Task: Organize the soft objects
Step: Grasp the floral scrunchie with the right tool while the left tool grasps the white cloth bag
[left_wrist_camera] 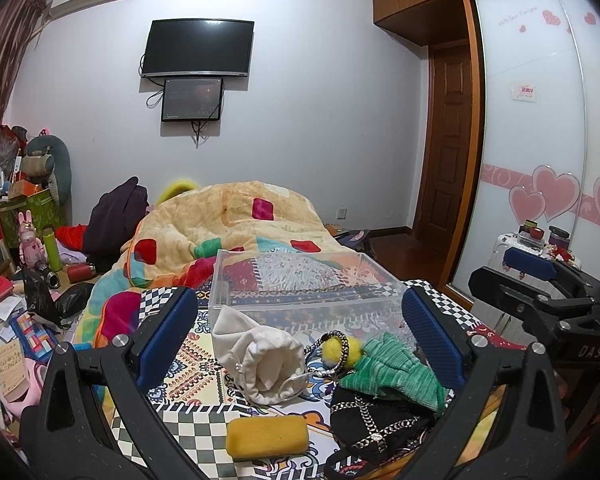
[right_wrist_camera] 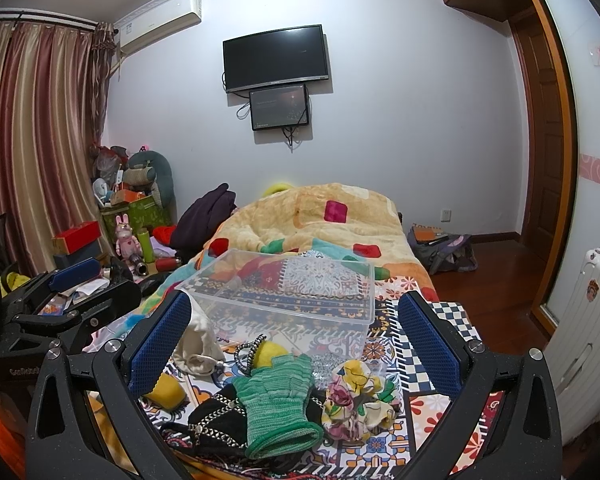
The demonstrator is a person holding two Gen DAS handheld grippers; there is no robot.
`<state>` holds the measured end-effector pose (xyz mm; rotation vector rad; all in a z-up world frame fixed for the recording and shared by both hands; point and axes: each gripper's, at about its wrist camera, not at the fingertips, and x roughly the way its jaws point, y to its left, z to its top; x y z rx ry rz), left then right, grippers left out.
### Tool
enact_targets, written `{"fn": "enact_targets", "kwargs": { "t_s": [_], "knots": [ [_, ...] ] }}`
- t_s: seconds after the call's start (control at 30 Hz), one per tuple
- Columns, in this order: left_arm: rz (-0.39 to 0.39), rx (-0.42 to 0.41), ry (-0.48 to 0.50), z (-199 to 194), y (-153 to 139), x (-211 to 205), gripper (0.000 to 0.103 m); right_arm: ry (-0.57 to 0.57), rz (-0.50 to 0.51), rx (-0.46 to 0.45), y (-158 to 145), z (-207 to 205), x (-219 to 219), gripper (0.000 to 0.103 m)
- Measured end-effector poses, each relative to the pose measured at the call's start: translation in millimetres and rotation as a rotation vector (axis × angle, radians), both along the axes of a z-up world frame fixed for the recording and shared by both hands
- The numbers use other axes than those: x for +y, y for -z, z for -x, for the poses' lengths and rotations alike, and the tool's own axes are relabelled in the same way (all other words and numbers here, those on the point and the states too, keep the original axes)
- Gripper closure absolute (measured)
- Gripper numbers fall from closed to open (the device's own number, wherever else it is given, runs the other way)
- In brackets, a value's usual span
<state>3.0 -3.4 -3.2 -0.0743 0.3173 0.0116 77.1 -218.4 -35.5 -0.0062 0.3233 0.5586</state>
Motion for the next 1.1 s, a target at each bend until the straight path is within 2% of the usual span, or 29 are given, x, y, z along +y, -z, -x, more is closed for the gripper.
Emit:
{"fn": "enact_targets", "kwargs": {
  "t_s": [0.17, 0.37, 0.47, 0.63, 0.7, 0.83, 0.93, 1.0, 1.03, 1.1],
  "knots": [
    [0.02, 0.076, -0.013, -16.9, 12.2, 8.4, 0.0, 0.007, 0.023, 0.022, 6.4, -8.2, -0.7, 0.0],
    [0.049, 0.203, -0.026, -46.4, 32.3, 22.7, 0.0, 0.005, 0.02, 0.125, 25.7, -30.2, -8.7, 0.0],
    [0.052, 0.233, -0.026, -56.2, 37.8, 28.4, 0.006, 0.023, 0.032, 0.159, 35.1, -38.1, -11.3, 0.001],
    [-0.008, 0.288, -0.044, -71.0, 53.2, 27.1, 0.012, 0.049, 0.05, 0.244, 51.4, -53.5, -16.7, 0.02],
    [0.009, 0.301, -0.044, -75.2, 60.4, 31.0, 0.012, 0.052, 0.056, 0.289, 60.6, -60.9, -18.3, 0.029],
    [0.069, 0.346, -0.06, -85.0, 76.5, 41.5, 0.014, 0.064, 0.077, 0.373, 78.4, -72.1, -19.4, 0.035],
    [0.112, 0.36, -0.057, -88.9, 83.3, 48.4, 0.022, 0.043, 0.055, 0.451, 90.0, -78.6, -23.1, 0.049],
    [0.122, 0.362, -0.046, -88.2, 85.3, 49.0, 0.033, 0.035, 0.045, 0.475, 90.4, -77.8, -24.6, 0.061],
    [0.124, 0.365, -0.039, -88.0, 85.8, 48.0, 0.036, 0.034, 0.043, 0.479, 90.1, -76.3, -25.4, 0.063],
    [0.118, 0.369, -0.031, -87.4, 87.5, 45.9, 0.052, 0.033, 0.041, 0.478, 88.1, -75.3, -23.9, 0.075]
  ]
}}
